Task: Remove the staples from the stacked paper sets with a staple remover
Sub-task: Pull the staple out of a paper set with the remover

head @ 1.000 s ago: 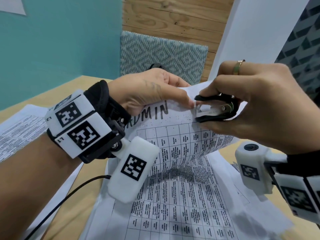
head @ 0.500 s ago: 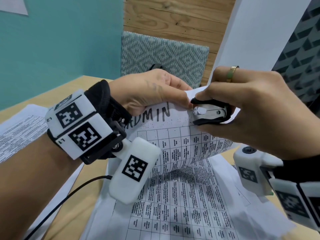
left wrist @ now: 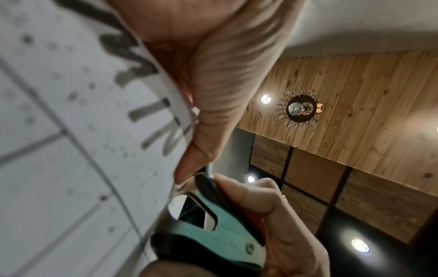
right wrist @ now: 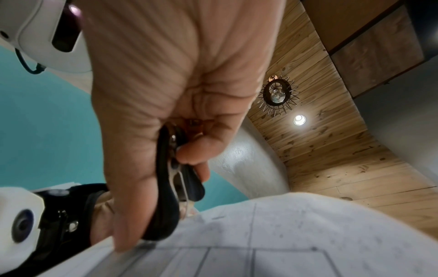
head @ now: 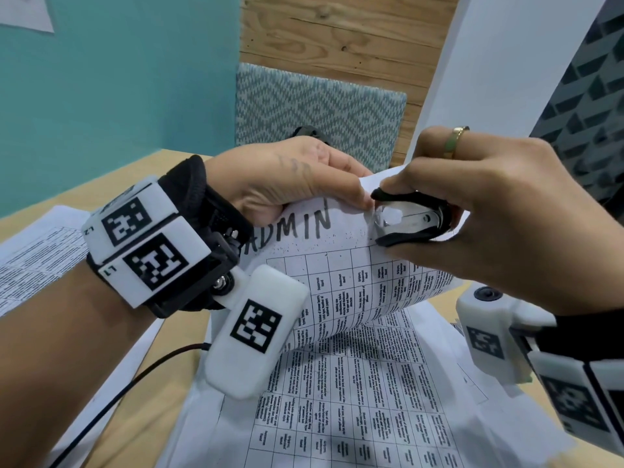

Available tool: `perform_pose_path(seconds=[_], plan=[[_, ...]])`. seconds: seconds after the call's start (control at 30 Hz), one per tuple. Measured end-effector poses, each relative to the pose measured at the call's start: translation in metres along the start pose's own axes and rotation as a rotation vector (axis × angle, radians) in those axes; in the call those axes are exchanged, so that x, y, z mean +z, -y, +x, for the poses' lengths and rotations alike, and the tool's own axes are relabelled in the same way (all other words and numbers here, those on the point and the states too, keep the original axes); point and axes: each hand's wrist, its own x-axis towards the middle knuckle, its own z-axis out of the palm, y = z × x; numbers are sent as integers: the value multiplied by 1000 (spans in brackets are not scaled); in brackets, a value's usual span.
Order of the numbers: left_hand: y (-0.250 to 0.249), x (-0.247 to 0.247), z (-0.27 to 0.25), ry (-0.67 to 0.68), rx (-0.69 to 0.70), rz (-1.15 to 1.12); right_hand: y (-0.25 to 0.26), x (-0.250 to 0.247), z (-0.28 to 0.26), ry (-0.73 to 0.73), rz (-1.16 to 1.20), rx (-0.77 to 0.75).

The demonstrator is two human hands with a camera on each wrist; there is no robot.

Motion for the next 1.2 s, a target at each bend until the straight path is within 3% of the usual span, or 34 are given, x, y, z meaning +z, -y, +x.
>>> perform_pose_path(seconds=[0.73,0.87,1.07,1.2], plan=[[-1,1,-2,-6,56,-40,0,2,-1,-82,23,20],[0,1,-3,76,62,-84,-4,2,-2,-110,171,67],[-1,2,-5,36,119,-54,-8,1,-1,-164,346,213],[-3,3,-6,-4,144,-48,-10,3,-2,-230,583,368]])
